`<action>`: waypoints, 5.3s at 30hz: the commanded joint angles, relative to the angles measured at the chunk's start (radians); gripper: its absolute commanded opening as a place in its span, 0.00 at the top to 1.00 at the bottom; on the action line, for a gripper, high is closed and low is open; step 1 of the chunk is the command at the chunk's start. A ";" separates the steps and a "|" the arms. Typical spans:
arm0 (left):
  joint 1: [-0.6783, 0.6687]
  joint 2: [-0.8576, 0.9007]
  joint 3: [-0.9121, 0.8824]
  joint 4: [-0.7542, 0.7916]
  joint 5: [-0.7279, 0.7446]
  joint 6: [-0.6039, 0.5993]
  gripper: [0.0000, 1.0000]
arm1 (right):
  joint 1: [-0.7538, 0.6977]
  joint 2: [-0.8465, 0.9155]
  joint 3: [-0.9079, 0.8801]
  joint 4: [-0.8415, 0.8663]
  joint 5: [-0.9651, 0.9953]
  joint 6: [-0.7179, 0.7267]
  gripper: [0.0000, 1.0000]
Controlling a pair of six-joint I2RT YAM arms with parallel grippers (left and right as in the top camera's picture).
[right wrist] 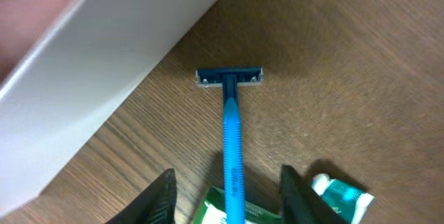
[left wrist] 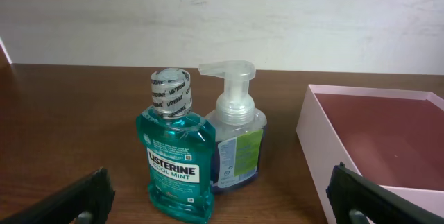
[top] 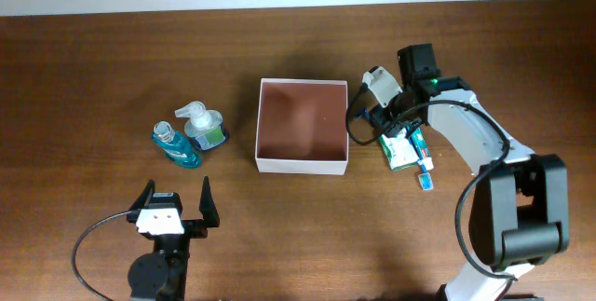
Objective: Pack container
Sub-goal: 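Lower the right gripper and close it on the razor handle, then lift the razor and carry it over the box, then lower the razor into the box and open the right gripper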
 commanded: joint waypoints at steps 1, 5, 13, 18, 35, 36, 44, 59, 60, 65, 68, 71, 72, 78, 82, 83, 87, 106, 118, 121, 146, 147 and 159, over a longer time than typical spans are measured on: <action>0.006 -0.006 -0.008 0.003 0.011 -0.002 0.01 | 0.006 0.023 0.012 0.004 0.011 0.000 0.57; 0.006 -0.006 -0.008 0.003 0.011 -0.002 0.01 | 0.006 0.024 0.012 0.015 0.011 0.000 0.57; 0.006 -0.006 -0.008 0.003 0.011 -0.002 0.01 | 0.006 0.042 0.011 0.011 0.010 0.000 0.57; 0.006 -0.006 -0.008 0.003 0.011 -0.002 0.01 | 0.006 0.052 0.011 0.011 0.010 0.000 0.55; 0.006 -0.006 -0.008 0.003 0.011 -0.002 0.01 | 0.006 0.094 0.011 0.021 0.010 0.000 0.55; 0.006 -0.006 -0.008 0.003 0.011 -0.002 0.01 | 0.006 0.095 0.011 0.021 0.010 0.000 0.55; 0.006 -0.006 -0.008 0.003 0.011 -0.002 0.01 | 0.006 0.095 0.011 0.026 0.010 0.001 0.65; 0.006 -0.006 -0.008 0.003 0.011 -0.002 0.01 | 0.006 0.095 0.011 0.013 0.010 0.005 0.75; 0.006 -0.006 -0.008 0.003 0.011 -0.002 0.01 | 0.006 0.095 0.011 0.013 0.010 0.005 0.76; 0.006 -0.006 -0.008 0.003 0.011 -0.002 0.01 | 0.006 0.095 0.011 0.013 0.010 0.005 0.76; 0.006 -0.006 -0.008 0.003 0.011 -0.002 0.00 | 0.006 0.095 0.011 0.010 0.010 0.005 0.76; 0.006 -0.006 -0.008 0.003 0.011 -0.002 0.01 | 0.006 0.095 0.011 0.005 0.010 0.005 0.80; 0.006 -0.006 -0.008 0.003 0.011 -0.002 0.01 | 0.006 0.095 0.011 0.002 0.010 0.005 0.80; 0.006 -0.006 -0.008 0.003 0.011 -0.002 0.01 | 0.006 0.095 0.012 0.002 0.010 0.005 0.87; 0.006 -0.006 -0.008 0.003 0.011 -0.002 0.01 | 0.006 0.095 0.039 0.002 0.010 0.008 0.96; 0.006 -0.006 -0.008 0.003 0.011 -0.002 0.01 | 0.006 0.095 0.053 0.000 0.010 0.008 0.96; 0.006 -0.006 -0.008 0.003 0.011 -0.002 0.00 | 0.006 0.095 0.157 -0.045 0.016 0.043 0.96; 0.006 -0.006 -0.008 0.003 0.011 -0.002 0.01 | 0.059 0.095 0.591 -0.411 -0.017 0.590 0.96; 0.006 -0.006 -0.008 0.003 0.011 -0.002 0.01 | 0.252 0.100 0.587 -0.455 -0.008 0.638 0.96; 0.006 -0.006 -0.008 0.003 0.011 -0.002 0.01 | 0.286 0.100 0.571 -0.454 0.060 0.713 0.96; 0.006 -0.006 -0.008 0.003 0.011 -0.002 0.01 | 0.367 0.105 0.219 -0.119 0.290 0.892 0.96; 0.006 -0.006 -0.008 0.003 0.011 -0.002 0.01 | 0.369 0.105 0.219 -0.119 0.303 0.892 0.96; 0.006 -0.006 -0.008 0.003 0.011 -0.002 0.01 | 0.375 0.146 0.219 -0.094 0.358 0.893 0.96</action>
